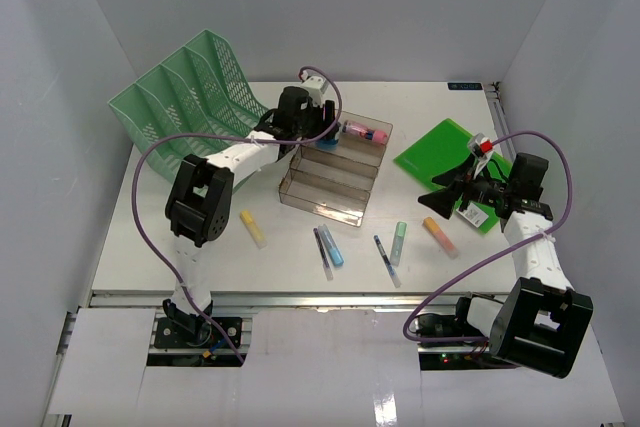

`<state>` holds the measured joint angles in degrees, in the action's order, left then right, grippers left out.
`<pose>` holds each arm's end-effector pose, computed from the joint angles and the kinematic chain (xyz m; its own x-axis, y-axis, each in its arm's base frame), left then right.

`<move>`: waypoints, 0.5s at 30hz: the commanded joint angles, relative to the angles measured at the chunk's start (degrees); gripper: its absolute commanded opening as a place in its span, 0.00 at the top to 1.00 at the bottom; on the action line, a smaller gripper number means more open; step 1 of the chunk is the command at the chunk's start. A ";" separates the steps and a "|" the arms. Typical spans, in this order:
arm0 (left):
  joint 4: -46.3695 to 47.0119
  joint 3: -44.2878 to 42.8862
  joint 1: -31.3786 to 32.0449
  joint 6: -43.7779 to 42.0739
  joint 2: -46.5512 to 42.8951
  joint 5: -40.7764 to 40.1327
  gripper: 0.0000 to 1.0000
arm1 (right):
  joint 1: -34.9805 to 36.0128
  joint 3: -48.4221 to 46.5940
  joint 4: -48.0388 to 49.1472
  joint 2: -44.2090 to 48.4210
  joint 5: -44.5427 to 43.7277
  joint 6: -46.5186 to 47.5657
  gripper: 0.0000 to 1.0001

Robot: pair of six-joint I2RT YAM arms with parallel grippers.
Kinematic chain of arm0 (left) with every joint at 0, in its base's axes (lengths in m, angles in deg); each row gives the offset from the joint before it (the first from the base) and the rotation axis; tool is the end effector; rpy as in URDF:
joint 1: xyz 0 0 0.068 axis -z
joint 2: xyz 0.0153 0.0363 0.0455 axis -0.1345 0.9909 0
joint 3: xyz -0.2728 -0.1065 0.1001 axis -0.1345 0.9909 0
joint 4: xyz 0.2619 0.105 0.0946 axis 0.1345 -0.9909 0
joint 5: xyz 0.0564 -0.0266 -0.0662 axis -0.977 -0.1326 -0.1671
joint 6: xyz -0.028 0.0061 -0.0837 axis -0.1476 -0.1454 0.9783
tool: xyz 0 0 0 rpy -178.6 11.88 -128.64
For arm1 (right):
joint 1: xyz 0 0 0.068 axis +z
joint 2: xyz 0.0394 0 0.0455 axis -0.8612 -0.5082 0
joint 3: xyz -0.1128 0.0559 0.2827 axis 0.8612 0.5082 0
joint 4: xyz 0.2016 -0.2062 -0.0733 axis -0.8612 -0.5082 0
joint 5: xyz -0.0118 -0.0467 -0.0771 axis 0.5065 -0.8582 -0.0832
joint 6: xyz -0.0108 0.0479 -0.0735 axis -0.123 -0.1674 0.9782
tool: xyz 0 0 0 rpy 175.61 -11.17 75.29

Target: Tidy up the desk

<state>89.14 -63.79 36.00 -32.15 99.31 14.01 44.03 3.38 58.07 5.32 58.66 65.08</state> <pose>0.5049 -0.2822 0.2277 -0.4947 0.0561 -0.8673 0.4806 0.8491 -0.2192 0.2648 0.0035 0.2637 -0.2962 -0.0407 -0.9543 -0.7983 0.5591 0.2239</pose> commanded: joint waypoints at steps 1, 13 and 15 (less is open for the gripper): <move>11.76 2.95 0.12 -1.30 -6.22 1.13 0.82 | -0.40 0.10 1.66 0.33 1.61 -0.43 0.06; 27.77 16.56 0.12 -7.65 -8.93 4.87 0.86 | -0.40 0.26 1.80 0.26 1.68 -0.37 0.06; 29.46 17.20 0.12 -7.63 -8.65 5.08 0.86 | -0.40 0.33 1.80 0.30 1.64 -0.43 0.06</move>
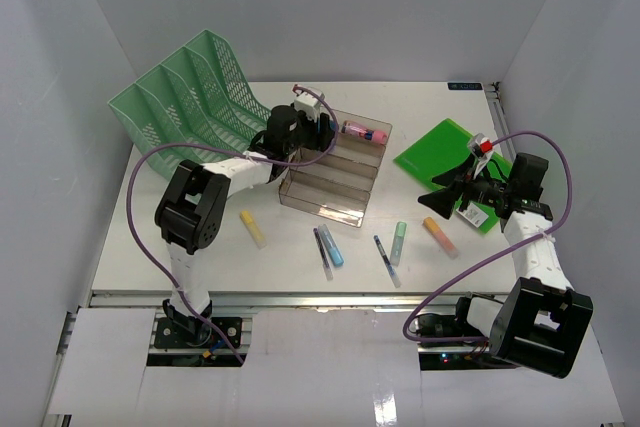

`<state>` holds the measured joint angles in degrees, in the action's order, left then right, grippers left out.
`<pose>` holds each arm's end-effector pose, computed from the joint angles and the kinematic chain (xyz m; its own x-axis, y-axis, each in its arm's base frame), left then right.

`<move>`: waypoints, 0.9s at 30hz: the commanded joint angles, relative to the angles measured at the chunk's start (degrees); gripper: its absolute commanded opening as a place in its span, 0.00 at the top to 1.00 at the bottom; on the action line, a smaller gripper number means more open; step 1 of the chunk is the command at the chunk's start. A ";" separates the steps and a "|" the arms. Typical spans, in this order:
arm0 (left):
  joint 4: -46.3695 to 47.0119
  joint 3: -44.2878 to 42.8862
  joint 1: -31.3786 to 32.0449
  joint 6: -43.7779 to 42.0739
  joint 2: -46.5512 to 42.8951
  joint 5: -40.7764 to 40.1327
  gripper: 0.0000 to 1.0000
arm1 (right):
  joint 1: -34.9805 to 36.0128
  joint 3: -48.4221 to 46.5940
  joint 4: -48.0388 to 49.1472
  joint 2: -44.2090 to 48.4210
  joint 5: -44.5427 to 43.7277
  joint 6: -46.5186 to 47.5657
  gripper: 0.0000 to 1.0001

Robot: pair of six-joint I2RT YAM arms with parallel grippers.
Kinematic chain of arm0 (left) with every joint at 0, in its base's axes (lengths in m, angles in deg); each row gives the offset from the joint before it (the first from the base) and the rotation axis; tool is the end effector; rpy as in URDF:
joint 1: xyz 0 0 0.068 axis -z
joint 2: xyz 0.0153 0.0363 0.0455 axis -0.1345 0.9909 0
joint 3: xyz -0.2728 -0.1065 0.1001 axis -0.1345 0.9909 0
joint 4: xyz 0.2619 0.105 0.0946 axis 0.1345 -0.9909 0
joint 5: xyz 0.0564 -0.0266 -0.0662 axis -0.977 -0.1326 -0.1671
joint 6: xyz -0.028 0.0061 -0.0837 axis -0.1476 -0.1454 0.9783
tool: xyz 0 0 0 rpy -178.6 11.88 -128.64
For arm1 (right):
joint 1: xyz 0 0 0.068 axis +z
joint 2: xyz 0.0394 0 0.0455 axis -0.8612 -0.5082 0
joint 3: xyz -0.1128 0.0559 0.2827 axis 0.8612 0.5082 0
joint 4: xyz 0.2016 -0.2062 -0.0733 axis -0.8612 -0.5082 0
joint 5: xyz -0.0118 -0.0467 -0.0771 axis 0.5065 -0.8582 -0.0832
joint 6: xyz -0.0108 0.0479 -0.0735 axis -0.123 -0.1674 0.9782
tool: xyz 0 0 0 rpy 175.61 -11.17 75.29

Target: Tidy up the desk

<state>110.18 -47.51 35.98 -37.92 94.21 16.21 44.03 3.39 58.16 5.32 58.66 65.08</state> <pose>0.4719 -0.2677 0.2116 -0.3070 0.0680 -0.9493 0.5759 0.8074 -0.1284 0.2649 0.0035 0.2638 -0.2949 -0.0411 -0.9547 -0.7986 0.5592 0.2226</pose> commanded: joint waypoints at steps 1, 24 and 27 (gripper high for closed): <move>9.57 1.29 0.14 -1.98 -3.36 2.89 0.86 | -0.40 0.32 1.72 0.24 1.70 -0.42 0.06; 15.78 4.50 -0.30 -1.64 -0.86 2.97 0.29 | -0.40 0.50 1.80 -0.01 1.52 -0.25 0.06; 15.27 4.95 -0.30 -1.65 -1.45 1.64 0.13 | -0.40 0.50 1.73 0.07 1.45 -0.25 0.06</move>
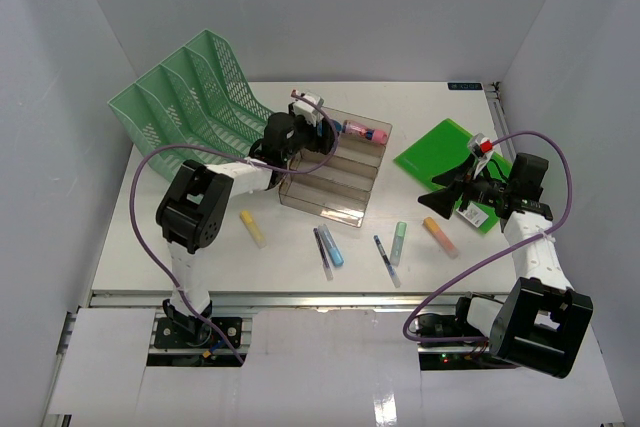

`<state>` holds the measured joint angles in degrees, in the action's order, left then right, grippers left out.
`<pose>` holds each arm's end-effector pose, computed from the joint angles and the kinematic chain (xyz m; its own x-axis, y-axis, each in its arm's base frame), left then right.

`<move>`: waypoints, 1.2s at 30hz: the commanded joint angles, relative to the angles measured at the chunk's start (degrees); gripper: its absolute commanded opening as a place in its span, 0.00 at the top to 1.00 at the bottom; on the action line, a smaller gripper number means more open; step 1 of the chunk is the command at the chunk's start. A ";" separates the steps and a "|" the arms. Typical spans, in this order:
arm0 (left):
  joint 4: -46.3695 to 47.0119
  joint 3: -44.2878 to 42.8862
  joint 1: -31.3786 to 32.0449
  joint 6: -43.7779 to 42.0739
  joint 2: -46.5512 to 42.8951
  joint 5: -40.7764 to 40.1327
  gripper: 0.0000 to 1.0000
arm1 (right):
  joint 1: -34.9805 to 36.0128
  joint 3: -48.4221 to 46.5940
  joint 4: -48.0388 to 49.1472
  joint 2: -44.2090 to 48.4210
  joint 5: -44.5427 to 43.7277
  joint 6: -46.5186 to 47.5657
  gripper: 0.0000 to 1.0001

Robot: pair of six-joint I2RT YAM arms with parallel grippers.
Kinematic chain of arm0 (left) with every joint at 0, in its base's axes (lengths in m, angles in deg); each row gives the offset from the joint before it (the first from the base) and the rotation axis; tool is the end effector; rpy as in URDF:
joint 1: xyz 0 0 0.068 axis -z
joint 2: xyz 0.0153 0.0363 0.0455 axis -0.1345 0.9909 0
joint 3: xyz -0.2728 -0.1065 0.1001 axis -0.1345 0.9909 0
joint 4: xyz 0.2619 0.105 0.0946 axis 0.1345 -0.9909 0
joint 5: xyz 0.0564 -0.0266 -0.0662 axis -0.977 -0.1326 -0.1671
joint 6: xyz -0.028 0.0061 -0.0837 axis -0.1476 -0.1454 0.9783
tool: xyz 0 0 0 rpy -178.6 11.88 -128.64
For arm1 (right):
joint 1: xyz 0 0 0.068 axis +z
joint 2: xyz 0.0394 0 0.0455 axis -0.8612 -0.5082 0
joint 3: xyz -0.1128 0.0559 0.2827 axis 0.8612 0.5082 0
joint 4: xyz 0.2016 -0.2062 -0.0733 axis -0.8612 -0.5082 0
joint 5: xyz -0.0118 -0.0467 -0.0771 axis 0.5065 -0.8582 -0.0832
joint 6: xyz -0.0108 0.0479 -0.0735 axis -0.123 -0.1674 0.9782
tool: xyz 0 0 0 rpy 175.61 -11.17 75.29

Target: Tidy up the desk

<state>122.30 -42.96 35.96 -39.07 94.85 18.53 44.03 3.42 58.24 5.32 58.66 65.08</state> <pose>0.4649 -0.2672 0.2056 -0.1944 0.0304 -0.9805 0.6235 0.7754 -0.0996 0.2649 0.0035 0.2637 -0.2941 -0.0413 -0.9549 -0.7988 0.5593 0.2218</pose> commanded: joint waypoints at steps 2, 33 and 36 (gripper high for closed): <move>2.49 0.60 -0.28 -0.11 -2.78 -1.78 0.06 | -0.40 0.37 1.63 0.07 1.52 -0.15 0.06; -79.22 23.62 -15.46 39.48 -66.86 -20.49 0.02 | 1.96 -2.26 -3.91 2.35 1.51 3.26 0.06; -89.08 20.97 -16.04 47.30 -65.09 -26.51 0.03 | 1.97 -2.26 -3.91 2.51 1.44 3.26 0.06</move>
<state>50.58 -18.41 21.03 -3.61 28.58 1.23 45.72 3.33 54.59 6.58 58.67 67.95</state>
